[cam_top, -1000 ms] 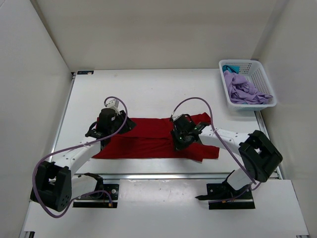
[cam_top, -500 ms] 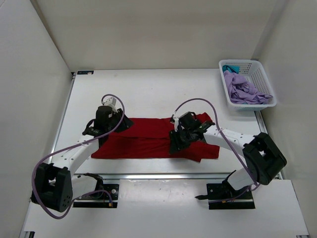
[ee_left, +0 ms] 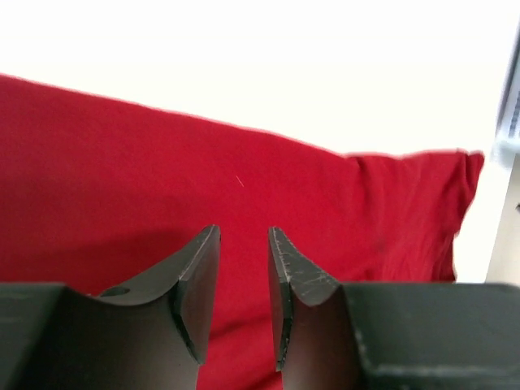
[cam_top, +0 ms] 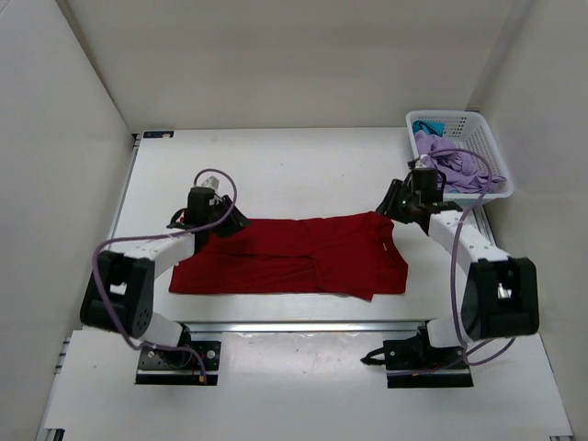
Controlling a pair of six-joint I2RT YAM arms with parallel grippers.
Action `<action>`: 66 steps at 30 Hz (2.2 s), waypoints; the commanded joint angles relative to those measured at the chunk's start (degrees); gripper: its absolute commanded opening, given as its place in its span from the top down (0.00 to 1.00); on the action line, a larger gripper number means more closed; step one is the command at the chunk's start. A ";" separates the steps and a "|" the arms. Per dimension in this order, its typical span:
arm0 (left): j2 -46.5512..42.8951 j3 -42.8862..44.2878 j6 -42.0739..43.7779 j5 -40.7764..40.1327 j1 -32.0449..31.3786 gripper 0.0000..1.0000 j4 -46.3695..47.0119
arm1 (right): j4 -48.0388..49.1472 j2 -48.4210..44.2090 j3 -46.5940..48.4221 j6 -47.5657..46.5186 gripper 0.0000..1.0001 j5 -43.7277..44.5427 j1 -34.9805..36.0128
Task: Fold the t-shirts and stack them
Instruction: Fold the other side of the tshirt into a rectangle, then rotate the tshirt 90 degrees
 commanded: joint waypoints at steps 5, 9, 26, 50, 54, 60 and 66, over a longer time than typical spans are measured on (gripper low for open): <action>8.04 3.50 -5.12 5.83 9.22 0.60 7.74 | 2.14 9.71 7.59 -2.13 0.65 7.18 -2.02; 10.95 2.97 -6.88 7.41 11.42 0.60 9.68 | 0.65 13.50 10.05 -2.75 0.70 6.91 -2.11; 16.48 -0.01 -10.39 10.05 19.33 0.61 14.16 | 4.42 18.35 10.15 -0.64 1.00 1.64 -4.13; 7.28 0.59 -12.52 11.64 20.05 0.58 14.36 | 7.51 6.15 2.50 2.27 0.66 15.69 -0.36; 0.08 1.12 -9.96 8.48 15.83 0.58 11.80 | 6.00 -0.19 -0.91 2.00 0.68 18.61 4.99; -10.12 -3.08 -2.76 3.30 1.96 0.57 7.49 | 6.45 -3.63 -12.51 4.72 1.00 10.45 15.45; -14.01 -8.80 0.50 2.31 -5.80 0.56 5.47 | 6.44 -1.44 -17.54 6.84 1.00 6.57 19.69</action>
